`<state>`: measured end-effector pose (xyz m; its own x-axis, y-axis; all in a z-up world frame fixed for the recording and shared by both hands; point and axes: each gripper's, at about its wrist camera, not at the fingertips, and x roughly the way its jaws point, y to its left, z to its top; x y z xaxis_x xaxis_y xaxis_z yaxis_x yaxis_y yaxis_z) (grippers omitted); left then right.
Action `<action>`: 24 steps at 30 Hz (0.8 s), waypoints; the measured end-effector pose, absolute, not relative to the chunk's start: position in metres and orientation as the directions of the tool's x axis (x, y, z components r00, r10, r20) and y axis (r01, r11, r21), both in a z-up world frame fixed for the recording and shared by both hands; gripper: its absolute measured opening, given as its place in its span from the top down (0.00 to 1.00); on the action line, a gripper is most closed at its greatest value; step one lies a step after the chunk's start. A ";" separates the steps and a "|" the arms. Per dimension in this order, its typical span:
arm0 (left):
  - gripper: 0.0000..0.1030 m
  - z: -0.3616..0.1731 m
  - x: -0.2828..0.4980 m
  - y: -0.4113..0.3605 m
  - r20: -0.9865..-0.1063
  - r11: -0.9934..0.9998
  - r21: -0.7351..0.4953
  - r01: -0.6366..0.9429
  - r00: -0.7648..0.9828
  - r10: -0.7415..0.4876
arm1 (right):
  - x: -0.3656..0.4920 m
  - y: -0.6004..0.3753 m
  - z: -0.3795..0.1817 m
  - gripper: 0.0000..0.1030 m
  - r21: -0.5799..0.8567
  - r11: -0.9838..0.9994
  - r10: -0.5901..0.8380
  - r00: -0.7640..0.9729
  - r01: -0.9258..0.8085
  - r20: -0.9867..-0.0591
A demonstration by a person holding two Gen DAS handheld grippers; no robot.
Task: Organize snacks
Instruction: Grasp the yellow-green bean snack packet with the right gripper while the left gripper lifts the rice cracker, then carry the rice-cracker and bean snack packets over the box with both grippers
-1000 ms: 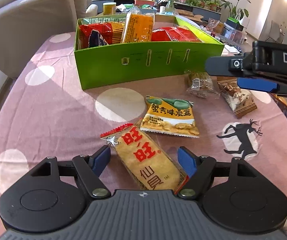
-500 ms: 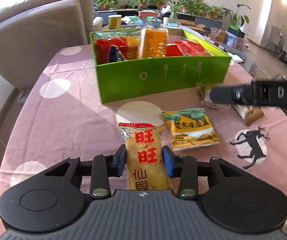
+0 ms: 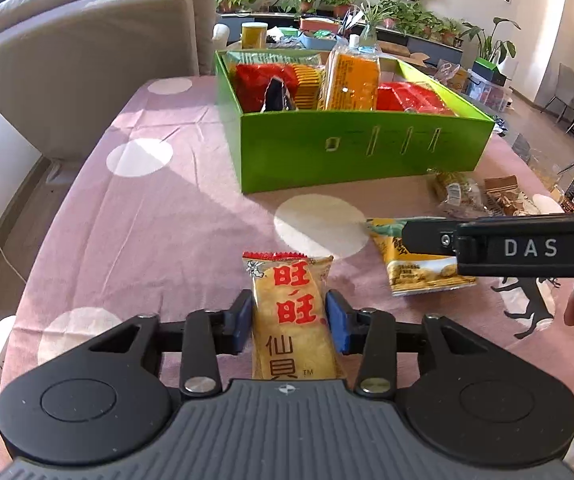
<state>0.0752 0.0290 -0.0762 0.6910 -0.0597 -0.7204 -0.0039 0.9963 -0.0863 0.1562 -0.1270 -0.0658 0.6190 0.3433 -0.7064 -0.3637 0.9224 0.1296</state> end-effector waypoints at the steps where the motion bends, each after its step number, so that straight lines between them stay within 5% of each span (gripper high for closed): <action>1: 0.54 -0.077 0.076 0.029 -0.723 0.997 -0.081 -0.007 0.689 -0.054 | 0.156 -0.125 -0.066 0.26 0.124 0.923 0.338 0.619 -0.363 -0.709; 6: 0.47 -0.081 0.076 0.026 -0.715 0.999 -0.041 0.002 0.699 -0.030 | 0.159 -0.118 -0.072 0.26 0.104 0.932 0.311 0.616 -0.347 -0.724; 8: 0.49 -0.082 0.075 0.027 -0.707 0.999 -0.042 0.002 0.707 -0.031 | 0.161 -0.116 -0.073 0.26 0.096 0.935 0.299 0.615 -0.340 -0.730; 10: 0.62 -0.081 0.074 0.030 -0.698 0.999 -0.053 -0.005 0.715 -0.034 | 0.162 -0.113 -0.074 0.26 0.089 0.937 0.291 0.613 -0.339 -0.734; 19: 0.65 -0.079 0.072 0.040 -0.690 0.996 -0.090 -0.027 0.722 -0.043 | 0.159 -0.096 -0.086 0.27 0.009 0.928 0.253 0.613 -0.373 -0.748; 24: 0.65 -0.072 0.069 0.041 -0.668 0.995 -0.093 -0.028 0.743 -0.042 | 0.156 -0.102 -0.082 0.36 0.009 0.924 0.265 0.622 -0.382 -0.737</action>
<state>0.0688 0.0410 -0.0716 0.7432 -0.0418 -0.6677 -0.0280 0.9952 -0.0934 0.1563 -0.1022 -0.0818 0.6221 0.2645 -0.7369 -0.3817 0.9242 0.0095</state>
